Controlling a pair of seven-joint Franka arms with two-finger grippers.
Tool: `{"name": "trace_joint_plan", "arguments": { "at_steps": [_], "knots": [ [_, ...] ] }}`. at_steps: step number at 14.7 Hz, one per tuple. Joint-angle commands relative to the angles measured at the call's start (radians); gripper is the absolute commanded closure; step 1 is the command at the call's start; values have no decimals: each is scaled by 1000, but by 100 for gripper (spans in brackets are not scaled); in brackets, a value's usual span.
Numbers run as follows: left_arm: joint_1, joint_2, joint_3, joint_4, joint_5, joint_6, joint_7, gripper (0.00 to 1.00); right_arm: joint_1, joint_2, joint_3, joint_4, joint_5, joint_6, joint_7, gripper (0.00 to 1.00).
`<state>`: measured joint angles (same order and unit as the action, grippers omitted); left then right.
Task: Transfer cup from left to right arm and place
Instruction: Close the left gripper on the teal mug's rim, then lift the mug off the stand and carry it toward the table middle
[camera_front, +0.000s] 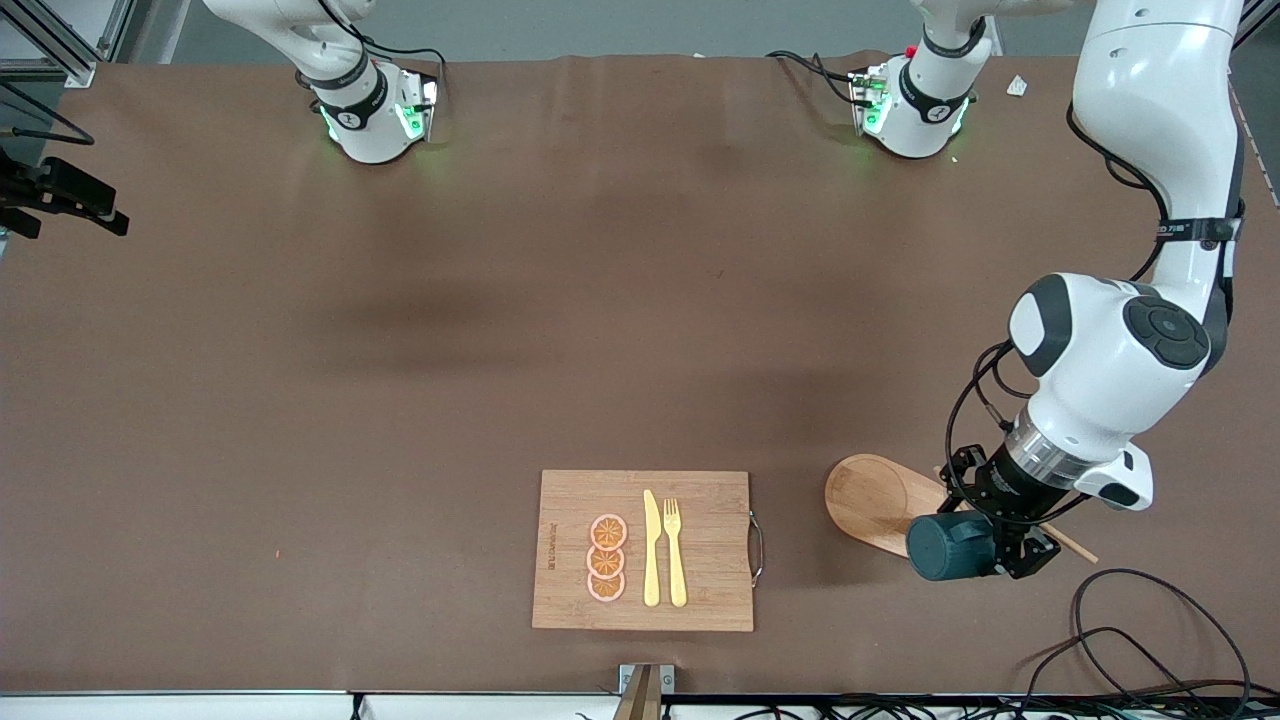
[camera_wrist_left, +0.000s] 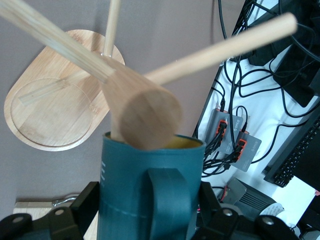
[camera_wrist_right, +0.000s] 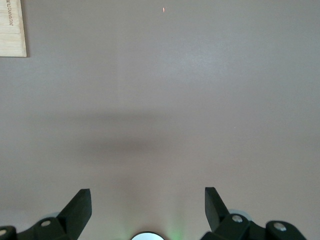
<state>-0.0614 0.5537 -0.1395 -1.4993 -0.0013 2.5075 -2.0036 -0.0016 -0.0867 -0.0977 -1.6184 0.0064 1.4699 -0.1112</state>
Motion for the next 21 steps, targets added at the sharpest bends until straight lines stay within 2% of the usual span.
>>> {"name": "trace_joint_plan", "arguments": {
  "at_steps": [1,3,6,9,14,17,21],
  "knots": [
    [-12,-34,-2,8,-11,-42,0,46,3,-25,0,-18,10,-2,4,0],
    [-6,-37,-50,8,-9,-58,-4,46,3,-25,0,-18,10,-2,4,0],
    [-11,-64,-83,11,-5,-133,-4,46,2,-25,0,-17,10,-2,5,0],
    [-37,-74,-141,24,6,-150,-4,46,0,-4,0,21,9,-2,11,0],
    [-230,-46,-138,37,144,-151,-4,46,-23,22,-4,21,12,-2,7,0],
    [-363,11,-134,71,265,-150,-4,49,-28,56,-5,23,12,10,5,0],
    [-564,122,-91,128,524,-150,-12,49,-63,137,-8,25,13,94,5,0]
  ]
}}
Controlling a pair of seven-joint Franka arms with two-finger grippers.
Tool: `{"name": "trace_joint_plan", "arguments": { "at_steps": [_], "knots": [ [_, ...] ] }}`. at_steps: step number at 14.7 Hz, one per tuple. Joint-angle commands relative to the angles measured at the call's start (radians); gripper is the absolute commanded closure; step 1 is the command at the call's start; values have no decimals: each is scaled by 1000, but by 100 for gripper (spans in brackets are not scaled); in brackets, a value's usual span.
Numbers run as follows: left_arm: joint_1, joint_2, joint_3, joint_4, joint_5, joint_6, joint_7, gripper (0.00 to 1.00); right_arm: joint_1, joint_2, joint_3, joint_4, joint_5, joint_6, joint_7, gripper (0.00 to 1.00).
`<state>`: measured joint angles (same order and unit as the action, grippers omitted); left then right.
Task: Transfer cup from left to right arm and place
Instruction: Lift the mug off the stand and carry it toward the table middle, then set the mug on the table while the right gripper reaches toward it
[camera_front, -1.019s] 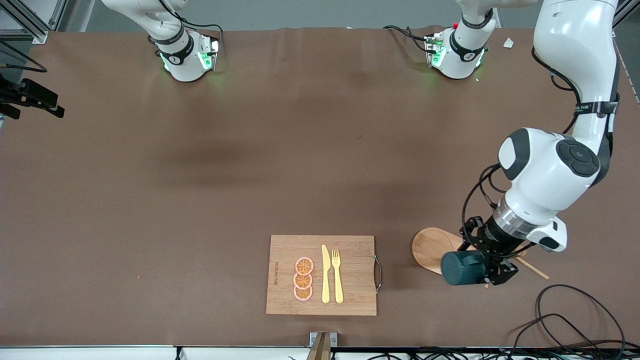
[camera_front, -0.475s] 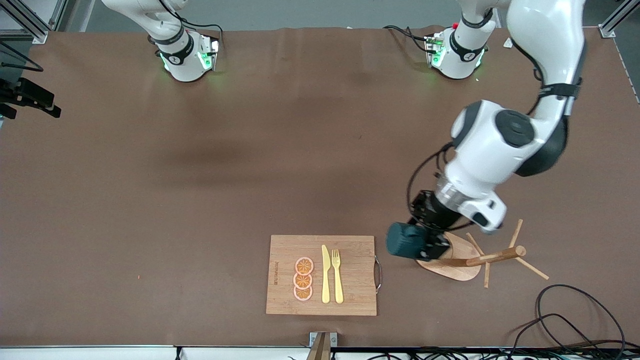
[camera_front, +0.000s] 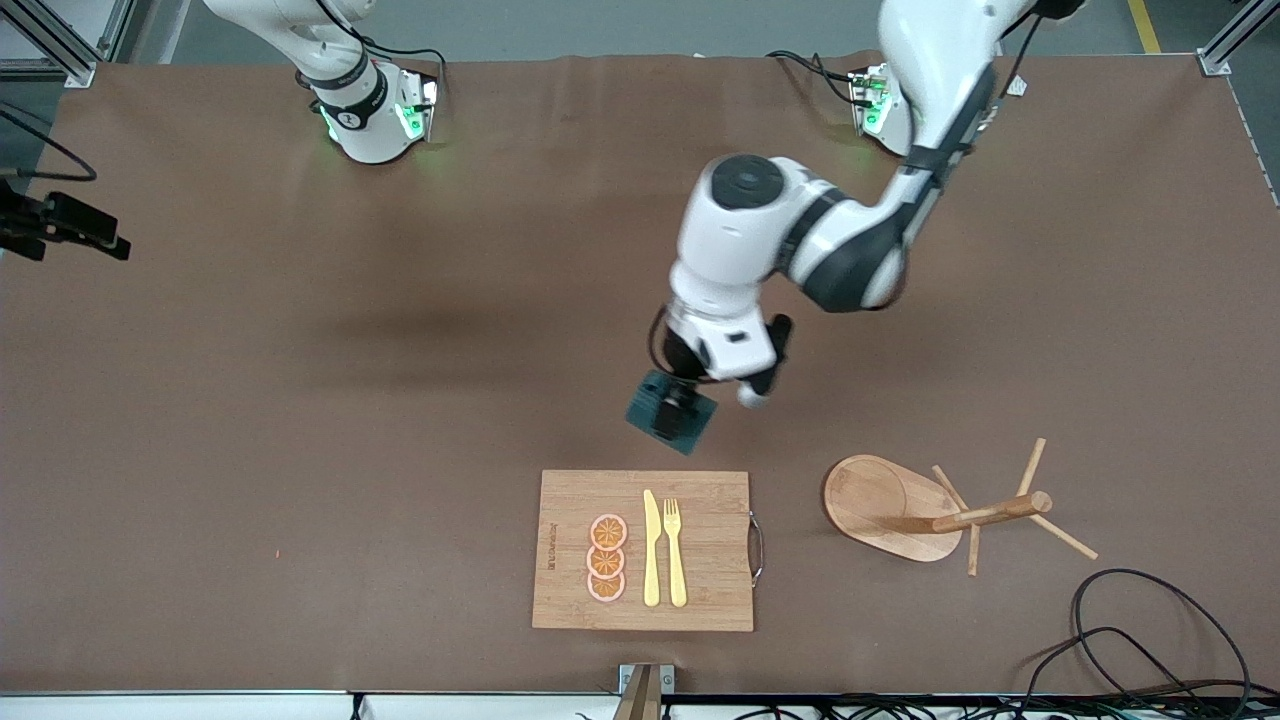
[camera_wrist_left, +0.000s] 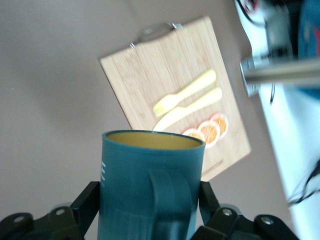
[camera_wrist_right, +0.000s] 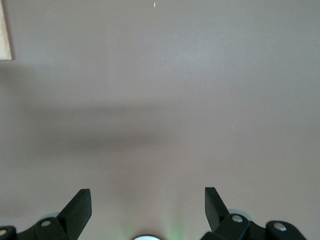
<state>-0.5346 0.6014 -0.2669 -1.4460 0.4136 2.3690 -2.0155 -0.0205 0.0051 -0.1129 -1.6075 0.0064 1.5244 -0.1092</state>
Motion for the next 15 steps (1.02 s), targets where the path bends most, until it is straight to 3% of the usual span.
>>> {"name": "trace_joint_plan", "arguments": {
  "at_steps": [1,5,8,10,15],
  "knots": [
    [-152,112,72,94,160,-13,-2,49,-61,61,9,14,15,52,3,0],
    [-427,227,308,144,272,-8,1,49,-96,128,7,14,9,85,-35,0],
    [-589,293,440,150,365,-10,0,49,-128,144,9,3,14,111,-89,0],
    [-646,320,472,148,444,-14,-6,50,-119,154,10,-5,17,118,-80,0],
    [-729,400,477,147,759,-117,-107,51,-90,213,12,-6,99,154,-76,0]
  ]
}}
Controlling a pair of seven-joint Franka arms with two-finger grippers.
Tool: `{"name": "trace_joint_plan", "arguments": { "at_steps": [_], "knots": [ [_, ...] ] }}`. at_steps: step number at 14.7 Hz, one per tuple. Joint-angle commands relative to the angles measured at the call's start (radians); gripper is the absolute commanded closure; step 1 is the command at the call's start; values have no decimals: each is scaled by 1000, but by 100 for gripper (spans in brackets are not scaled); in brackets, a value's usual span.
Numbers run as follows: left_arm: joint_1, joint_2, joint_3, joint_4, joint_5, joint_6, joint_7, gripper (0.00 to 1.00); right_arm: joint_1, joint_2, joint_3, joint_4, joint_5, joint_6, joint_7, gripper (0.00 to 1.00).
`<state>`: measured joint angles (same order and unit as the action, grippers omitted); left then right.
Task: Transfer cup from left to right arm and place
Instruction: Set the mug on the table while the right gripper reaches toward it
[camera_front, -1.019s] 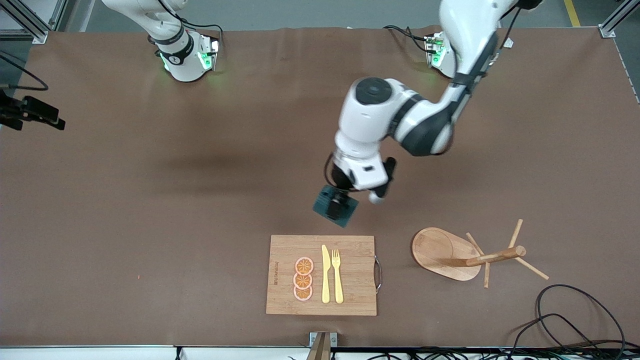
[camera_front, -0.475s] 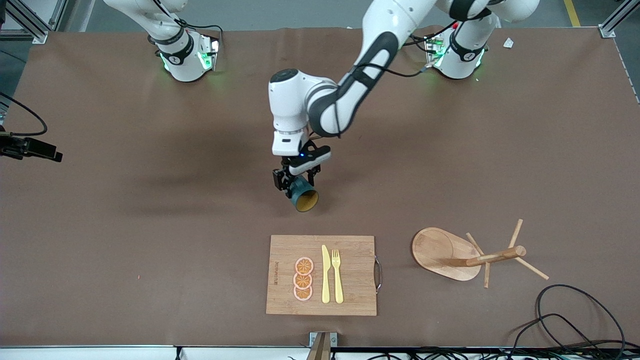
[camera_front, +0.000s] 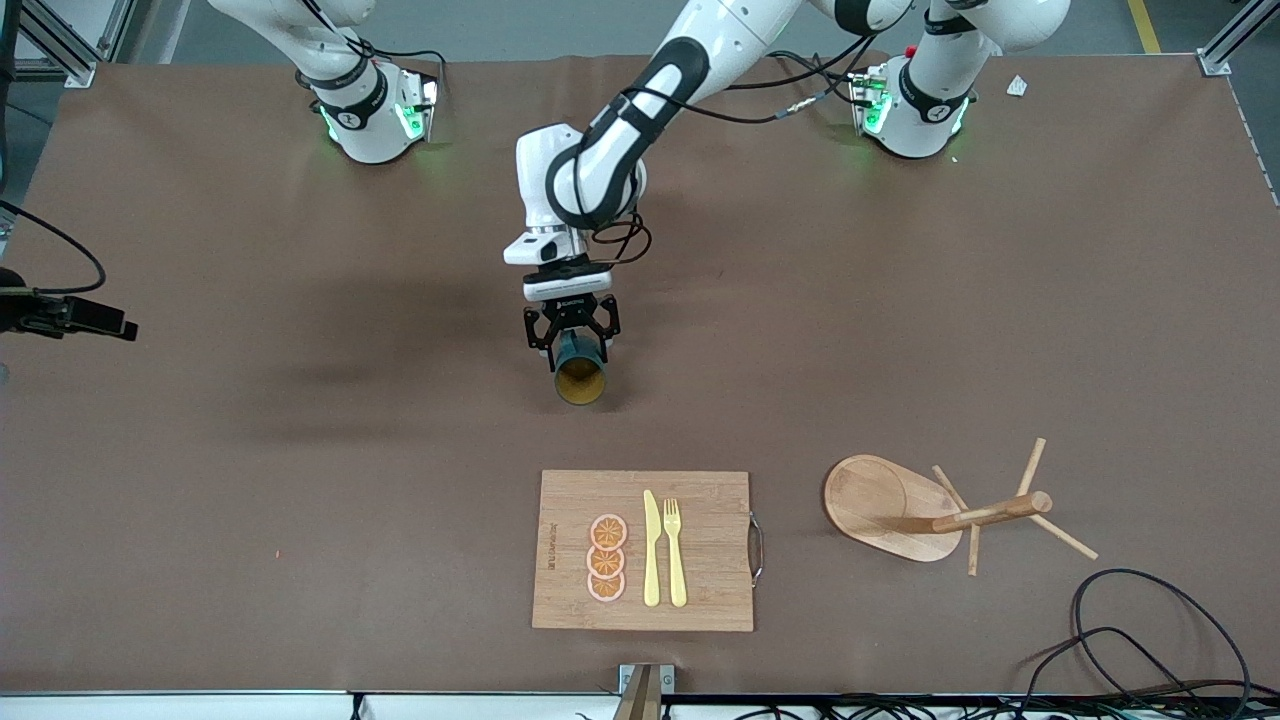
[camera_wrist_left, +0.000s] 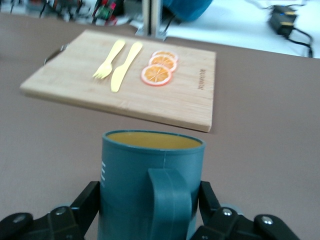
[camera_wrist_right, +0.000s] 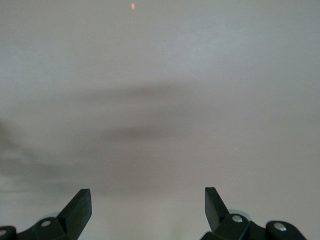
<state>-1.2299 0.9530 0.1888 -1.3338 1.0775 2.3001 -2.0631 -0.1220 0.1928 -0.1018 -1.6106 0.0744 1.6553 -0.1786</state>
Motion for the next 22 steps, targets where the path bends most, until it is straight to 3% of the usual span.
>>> {"name": "trace_joint_plan", "arguments": {
  "at_steps": [1,3,6,9,10,11,16,19,22],
  "knots": [
    [-46,61,20,35,170,-68,-109,52,22,34,1,-3,31,37,2,0],
    [-71,95,18,31,303,-106,-217,52,51,53,1,-3,31,44,74,0],
    [-109,133,15,27,383,-201,-299,47,103,54,1,-14,31,47,180,0],
    [-123,147,14,-5,424,-228,-318,31,139,59,1,-18,31,57,244,0],
    [-131,144,12,-16,424,-229,-325,10,156,66,1,-28,31,63,281,0],
    [-134,142,3,-18,417,-243,-333,0,174,66,2,-40,34,64,327,0],
    [-144,118,-133,-18,276,-364,-489,0,312,66,4,-107,44,104,442,0],
    [-149,96,-210,-18,208,-461,-542,0,338,65,4,-173,140,179,441,0],
    [-149,47,-276,-18,107,-560,-546,0,424,65,4,-230,143,265,442,0]
  ]
}}
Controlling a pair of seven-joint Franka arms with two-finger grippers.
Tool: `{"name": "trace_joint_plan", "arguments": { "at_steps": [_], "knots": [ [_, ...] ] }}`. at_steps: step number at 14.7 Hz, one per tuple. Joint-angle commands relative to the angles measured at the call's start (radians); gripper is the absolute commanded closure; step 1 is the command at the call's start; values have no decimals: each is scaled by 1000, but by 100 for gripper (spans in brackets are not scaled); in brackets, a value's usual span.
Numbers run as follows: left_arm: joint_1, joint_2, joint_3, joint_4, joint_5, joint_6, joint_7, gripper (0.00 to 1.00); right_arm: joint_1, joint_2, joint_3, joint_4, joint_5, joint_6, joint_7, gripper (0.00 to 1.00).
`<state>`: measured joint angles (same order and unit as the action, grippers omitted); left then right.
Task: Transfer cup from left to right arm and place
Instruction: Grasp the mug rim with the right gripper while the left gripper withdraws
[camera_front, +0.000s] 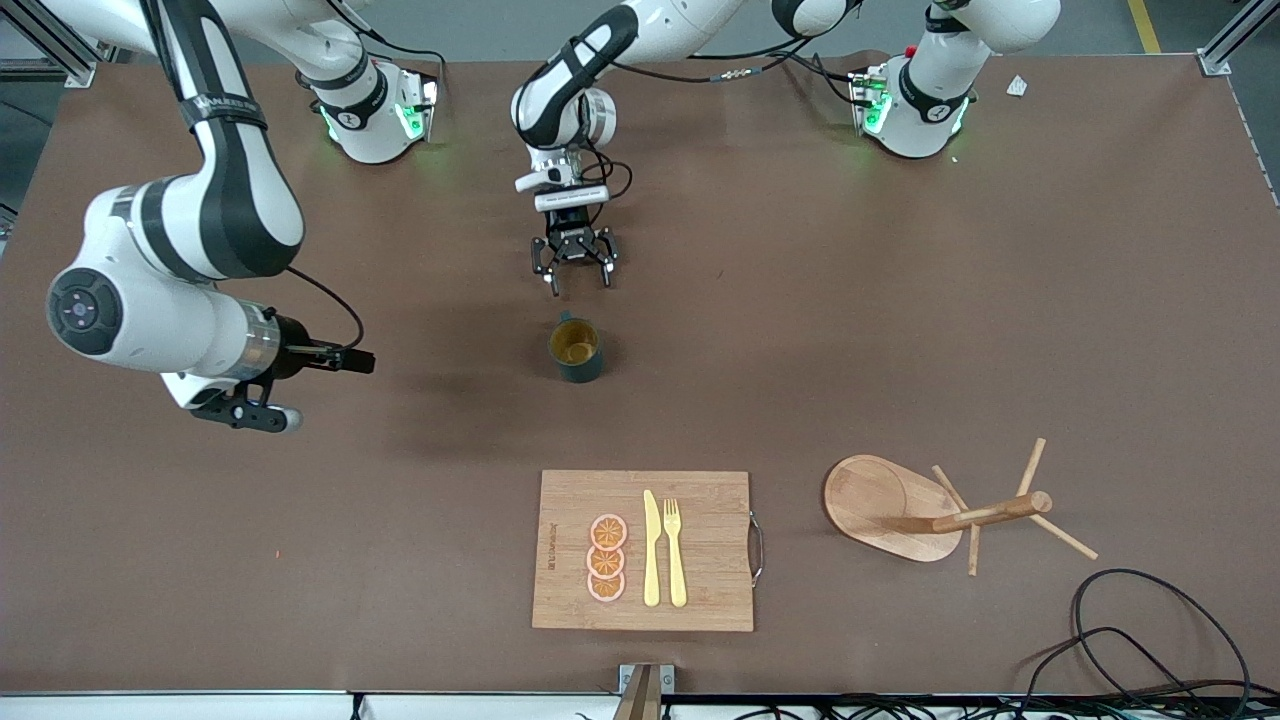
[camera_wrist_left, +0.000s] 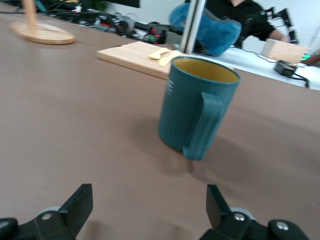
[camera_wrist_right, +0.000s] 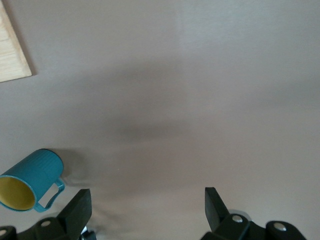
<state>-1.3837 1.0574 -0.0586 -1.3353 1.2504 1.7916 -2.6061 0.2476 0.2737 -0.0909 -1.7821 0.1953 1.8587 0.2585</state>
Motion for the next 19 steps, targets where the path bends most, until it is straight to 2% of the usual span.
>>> {"name": "trace_joint_plan", "arguments": {
  "at_steps": [1,4,6,7,8,11,14,17,19],
  "knots": [
    [3,-79,-42,-15,-98,-67,-5,0,83,-16,-7,-81,24,101,5,0],
    [5,-149,-85,-16,-155,-87,-19,0,156,-14,-6,-143,27,210,5,0],
    [8,-207,-87,-30,-212,-103,-17,0,205,-14,-6,-181,114,273,7,0],
    [17,-253,-89,-65,-233,-101,-17,0,232,-16,-7,-210,171,316,7,0],
    [24,-319,-89,-120,-258,-100,-19,0,260,-16,-7,-230,185,353,10,0],
    [77,-518,-90,-295,-322,-75,-17,0,329,-14,-7,-293,190,480,54,0],
    [144,-673,-90,-424,-362,-46,-6,0,393,21,-7,-304,190,559,116,0],
    [208,-769,-90,-489,-390,-32,26,0,452,61,-7,-335,190,683,148,0],
    [254,-810,-90,-496,-434,-32,108,0,472,84,-9,-333,190,703,172,5]
  ]
}}
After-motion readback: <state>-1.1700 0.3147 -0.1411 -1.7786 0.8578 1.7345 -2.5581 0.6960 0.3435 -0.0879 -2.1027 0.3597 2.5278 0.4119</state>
